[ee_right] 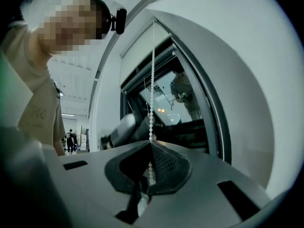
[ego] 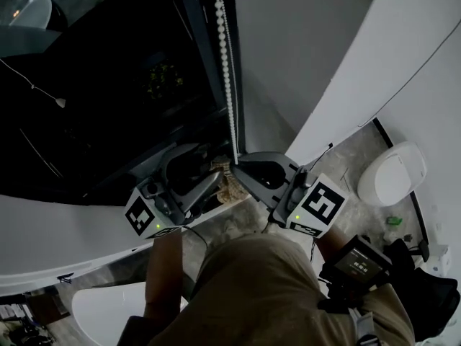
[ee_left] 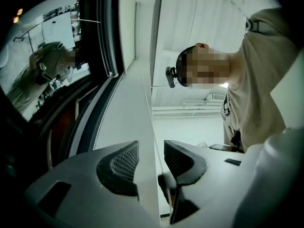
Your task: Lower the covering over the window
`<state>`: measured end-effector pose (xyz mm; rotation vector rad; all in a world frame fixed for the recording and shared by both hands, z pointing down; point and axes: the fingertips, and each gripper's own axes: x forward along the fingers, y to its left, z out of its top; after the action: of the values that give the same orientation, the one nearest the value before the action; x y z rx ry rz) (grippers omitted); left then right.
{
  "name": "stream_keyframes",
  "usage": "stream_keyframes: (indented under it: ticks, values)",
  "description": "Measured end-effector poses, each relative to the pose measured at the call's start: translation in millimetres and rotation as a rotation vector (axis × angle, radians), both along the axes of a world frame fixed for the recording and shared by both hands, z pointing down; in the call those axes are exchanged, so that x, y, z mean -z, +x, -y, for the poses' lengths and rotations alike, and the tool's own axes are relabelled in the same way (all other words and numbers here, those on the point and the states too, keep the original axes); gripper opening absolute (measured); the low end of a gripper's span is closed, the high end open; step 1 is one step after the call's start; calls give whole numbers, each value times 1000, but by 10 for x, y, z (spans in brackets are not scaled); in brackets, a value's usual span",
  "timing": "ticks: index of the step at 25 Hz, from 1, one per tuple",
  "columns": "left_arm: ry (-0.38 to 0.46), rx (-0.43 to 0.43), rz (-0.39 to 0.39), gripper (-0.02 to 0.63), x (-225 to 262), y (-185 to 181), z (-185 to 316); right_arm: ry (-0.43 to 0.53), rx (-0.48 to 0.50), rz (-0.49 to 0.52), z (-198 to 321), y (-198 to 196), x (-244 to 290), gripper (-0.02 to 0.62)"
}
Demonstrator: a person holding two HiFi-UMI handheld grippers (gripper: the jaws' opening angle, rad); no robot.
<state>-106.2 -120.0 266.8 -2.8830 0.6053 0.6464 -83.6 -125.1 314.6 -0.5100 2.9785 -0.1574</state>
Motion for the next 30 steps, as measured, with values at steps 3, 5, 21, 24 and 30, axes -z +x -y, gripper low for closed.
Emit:
stream_keyframes:
  ticks: [3,5,21,24,30]
  values:
    - [35,8,92,158,182,204,66,-57,35,-41,-49,-97,-263,8]
    - [22,11,138,122,140,312,130,-56,37,-54,-38,-132,-250,8]
    - [-82,-11,209,25,-832,609,-111,101,-56,8,11,118,411,121]
    - [-77,-13,258,25,-884,600,-181,70,-48,28,10,81,377,17]
    - [-63,-46,102,176,-416,194,-131,-8,-22,-50,31,-27,-75,12]
